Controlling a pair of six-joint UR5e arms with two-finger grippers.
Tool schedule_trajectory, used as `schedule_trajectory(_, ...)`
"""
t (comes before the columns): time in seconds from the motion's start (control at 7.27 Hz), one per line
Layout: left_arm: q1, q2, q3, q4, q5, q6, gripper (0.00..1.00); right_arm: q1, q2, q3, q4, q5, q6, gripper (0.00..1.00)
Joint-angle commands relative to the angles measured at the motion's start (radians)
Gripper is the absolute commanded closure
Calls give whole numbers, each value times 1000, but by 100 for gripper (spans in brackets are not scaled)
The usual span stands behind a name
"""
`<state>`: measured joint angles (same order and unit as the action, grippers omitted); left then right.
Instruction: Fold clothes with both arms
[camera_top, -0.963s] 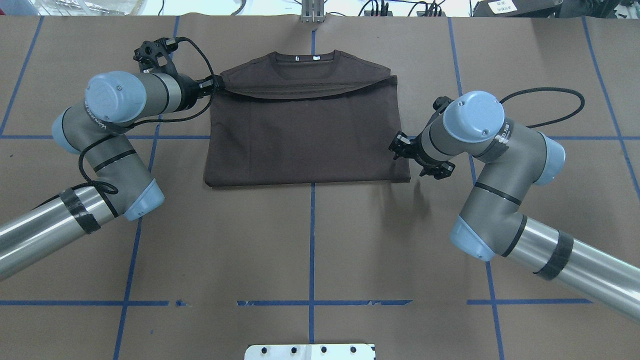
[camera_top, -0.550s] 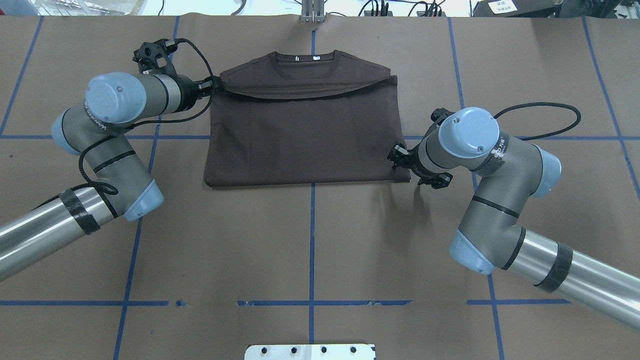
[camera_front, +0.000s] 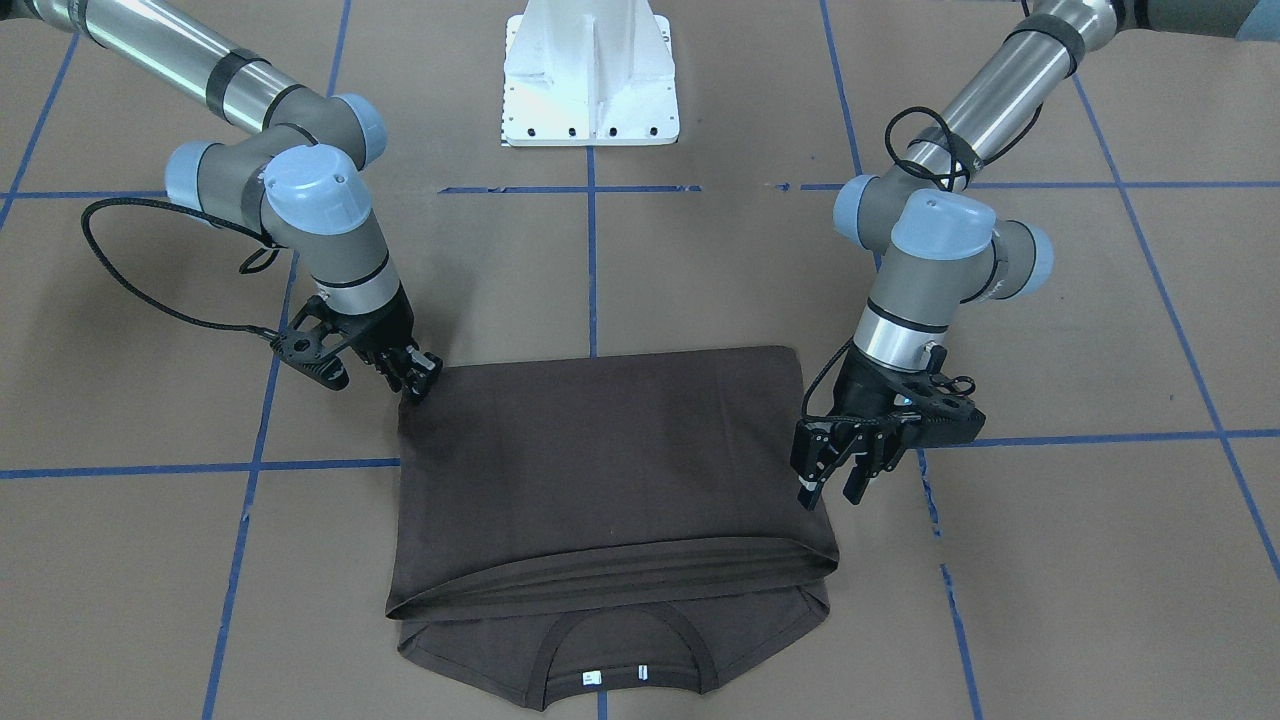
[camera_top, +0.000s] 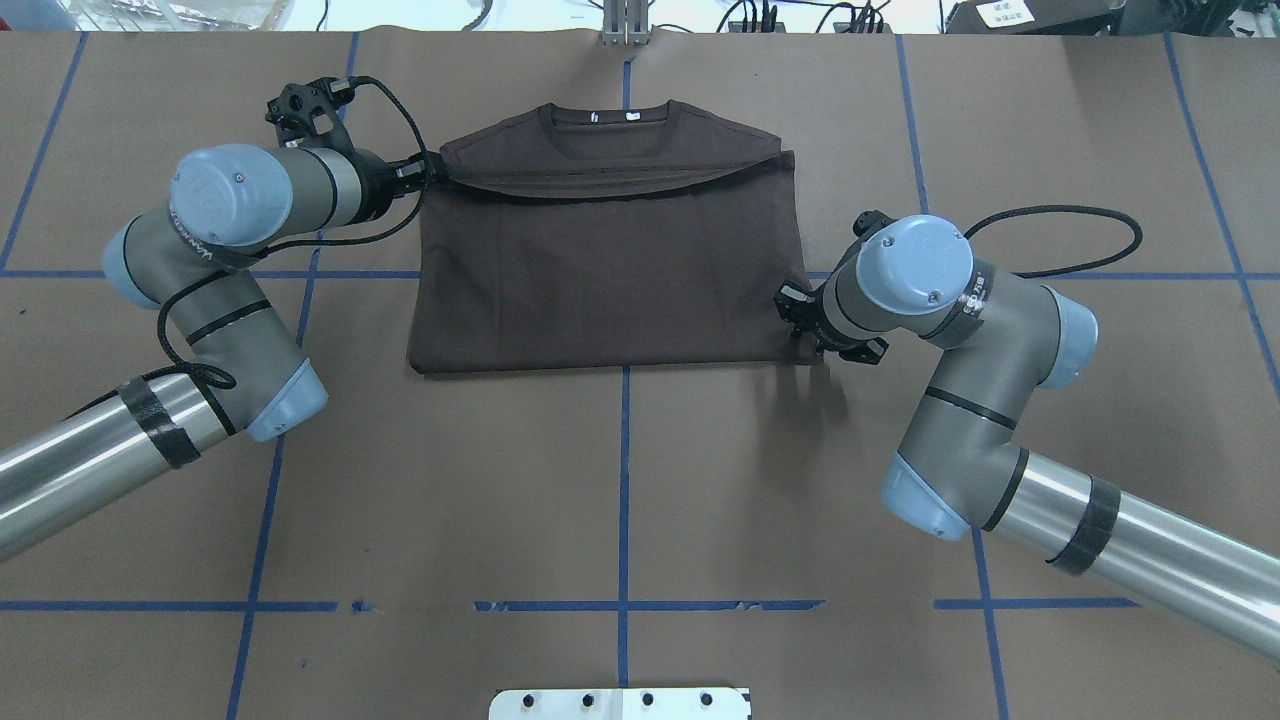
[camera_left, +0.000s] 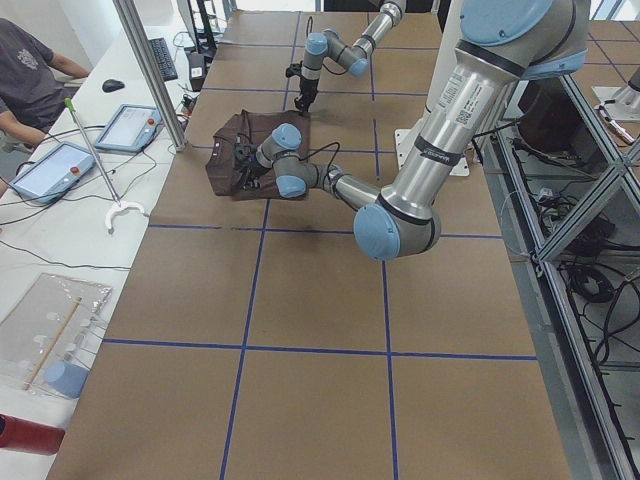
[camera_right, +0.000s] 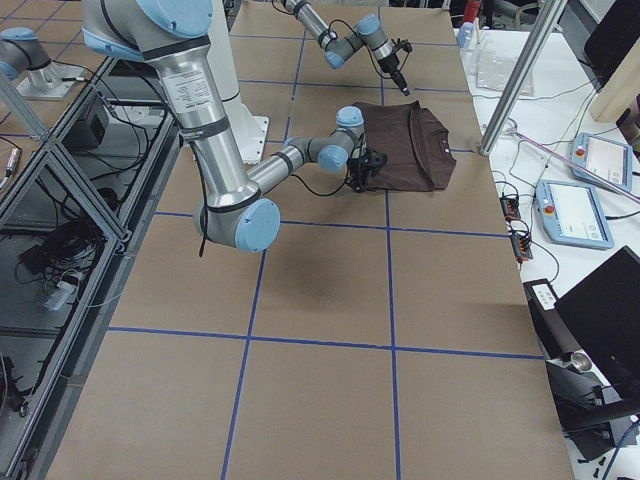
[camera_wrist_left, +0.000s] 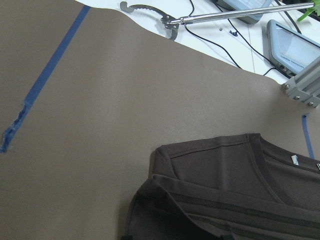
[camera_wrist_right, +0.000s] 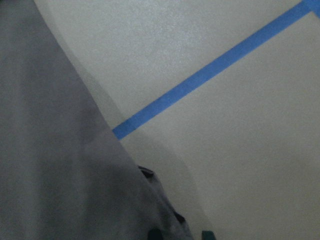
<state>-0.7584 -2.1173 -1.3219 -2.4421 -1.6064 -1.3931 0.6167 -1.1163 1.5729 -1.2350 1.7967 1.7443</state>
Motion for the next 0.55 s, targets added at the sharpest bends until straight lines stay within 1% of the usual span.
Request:
schedule_trajectory(0.0,-1,-1,-2,2,-1,0,34,3,1,5,0,-2,4,100)
schedule_trajectory(0.14,-1,-1,-3,2,-1,0,34,5,-10,31,-3,-2,4,100)
schedule_trajectory(0.28,-1,-3,-5,2,-3,0,34,6,-40,89,-10,3,6,100)
schedule_trajectory(0.41,-1,-3,-20,2,-3,0,34,-30,-119,196,-11,3,29,100)
